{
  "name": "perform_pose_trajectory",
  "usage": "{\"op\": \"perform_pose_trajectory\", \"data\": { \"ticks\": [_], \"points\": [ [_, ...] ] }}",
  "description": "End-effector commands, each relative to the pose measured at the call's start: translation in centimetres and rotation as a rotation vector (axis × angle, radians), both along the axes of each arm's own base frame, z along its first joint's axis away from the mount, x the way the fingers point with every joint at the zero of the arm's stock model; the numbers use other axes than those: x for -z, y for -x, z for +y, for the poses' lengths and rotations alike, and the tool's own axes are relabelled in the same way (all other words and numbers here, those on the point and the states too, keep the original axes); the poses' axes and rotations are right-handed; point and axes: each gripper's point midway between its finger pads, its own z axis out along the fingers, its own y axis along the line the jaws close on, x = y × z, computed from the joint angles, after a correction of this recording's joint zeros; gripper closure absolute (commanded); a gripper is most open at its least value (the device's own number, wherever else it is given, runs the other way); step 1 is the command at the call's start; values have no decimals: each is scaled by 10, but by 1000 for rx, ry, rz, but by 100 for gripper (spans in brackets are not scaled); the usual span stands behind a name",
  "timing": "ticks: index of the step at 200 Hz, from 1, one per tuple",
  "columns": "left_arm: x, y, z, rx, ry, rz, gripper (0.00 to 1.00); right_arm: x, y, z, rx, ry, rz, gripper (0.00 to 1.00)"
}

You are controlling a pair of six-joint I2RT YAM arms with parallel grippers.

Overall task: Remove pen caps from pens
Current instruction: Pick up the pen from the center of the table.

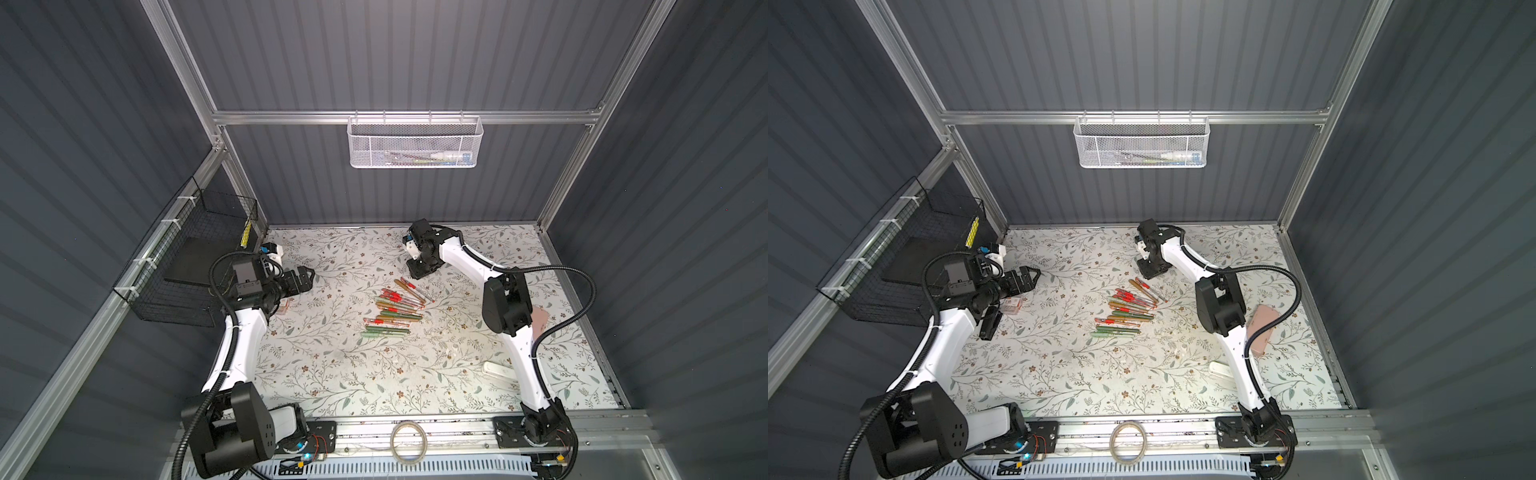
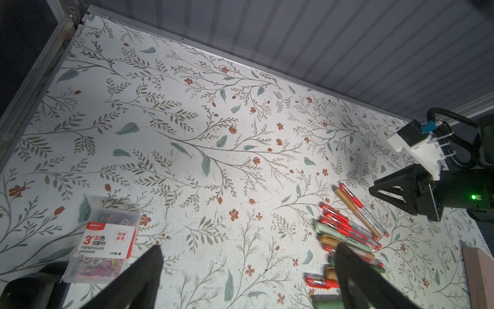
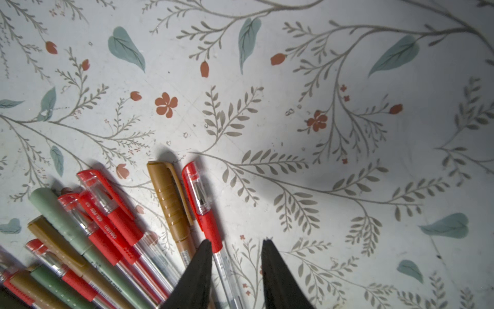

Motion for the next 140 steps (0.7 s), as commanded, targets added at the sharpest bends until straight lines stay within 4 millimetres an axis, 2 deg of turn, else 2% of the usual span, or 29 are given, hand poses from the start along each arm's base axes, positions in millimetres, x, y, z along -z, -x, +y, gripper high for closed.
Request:
{"op": "perform_pose_trajectory", "data": {
  "ticks": [1,50,140],
  "points": [
    [2,5,0,-7,33,13,0,6,9,9,-33,1,31,68],
    [1,5,2,-14,33,10,0,18,13,14,-43,8,58,72],
    [2,6,5,-24,37,12,0,41,16,6,-42,61,93,74]
  ]
}}
